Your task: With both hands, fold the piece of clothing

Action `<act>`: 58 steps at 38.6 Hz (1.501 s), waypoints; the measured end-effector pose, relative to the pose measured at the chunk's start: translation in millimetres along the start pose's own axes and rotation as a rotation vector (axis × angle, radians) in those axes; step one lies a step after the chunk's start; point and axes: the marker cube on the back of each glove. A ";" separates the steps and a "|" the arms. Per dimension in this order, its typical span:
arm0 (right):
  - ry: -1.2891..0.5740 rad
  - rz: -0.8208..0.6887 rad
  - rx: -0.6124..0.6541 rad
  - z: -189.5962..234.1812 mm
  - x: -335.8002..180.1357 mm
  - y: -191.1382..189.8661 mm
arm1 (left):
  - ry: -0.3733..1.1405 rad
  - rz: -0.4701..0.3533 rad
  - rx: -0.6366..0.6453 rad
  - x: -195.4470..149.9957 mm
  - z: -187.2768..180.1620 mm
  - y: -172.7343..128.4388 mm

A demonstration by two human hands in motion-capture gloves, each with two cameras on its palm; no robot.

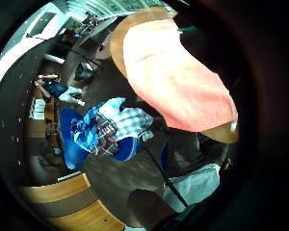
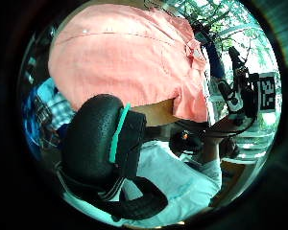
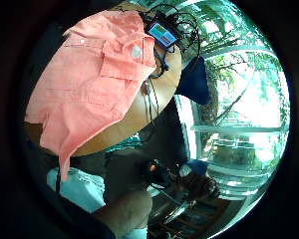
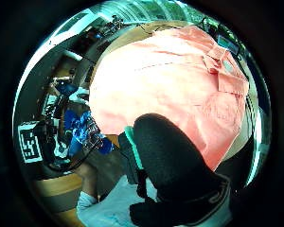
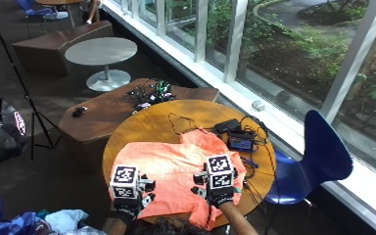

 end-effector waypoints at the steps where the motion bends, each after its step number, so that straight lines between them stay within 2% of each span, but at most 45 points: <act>1: -0.002 0.000 0.000 0.2 0.2 0.2 | 0.001 0.000 0.002 0.3 0.1 -0.1; 22: -0.009 -0.035 -0.011 8.5 -21.5 -10.2 | 0.004 -0.023 0.000 -0.7 -0.6 2.7; 29: -0.028 -0.077 -0.033 14.5 -22.3 -5.5 | -0.007 -0.007 -0.027 -2.6 5.2 9.4; 33: -0.055 -0.103 -0.060 37.5 -11.4 2.5 | -0.044 0.029 -0.111 -4.0 27.7 18.6; 39: -0.094 -0.096 -0.183 95.0 13.5 19.2 | -0.141 0.073 -0.324 -16.5 91.6 31.6; 42: -0.117 -0.095 -0.233 107.4 21.7 26.3 | -0.142 0.090 -0.354 -22.1 111.7 34.0; 44: -0.121 -0.095 -0.246 112.3 26.2 28.3 | -0.148 0.094 -0.309 -24.5 119.7 33.1; 46: -0.123 -0.097 -0.251 118.2 31.6 29.9 | -0.178 0.093 -0.203 -28.6 128.9 29.9; 49: -0.118 -0.091 -0.199 122.8 37.5 31.4 | -0.287 0.075 0.044 -38.1 132.5 25.0; 52: -0.088 -0.091 -0.078 123.5 41.7 29.3 | -0.362 0.076 0.265 -44.3 124.9 25.0; 54: -0.053 -0.103 0.010 126.2 44.4 25.9 | -0.402 0.083 0.320 -50.5 117.2 31.8; 56: -0.010 -0.124 0.093 127.1 45.9 23.6 | -0.421 0.083 0.314 -57.5 108.1 45.1; 58: 0.043 -0.155 0.168 124.7 45.5 23.0 | -0.352 0.100 0.319 -57.8 103.9 53.3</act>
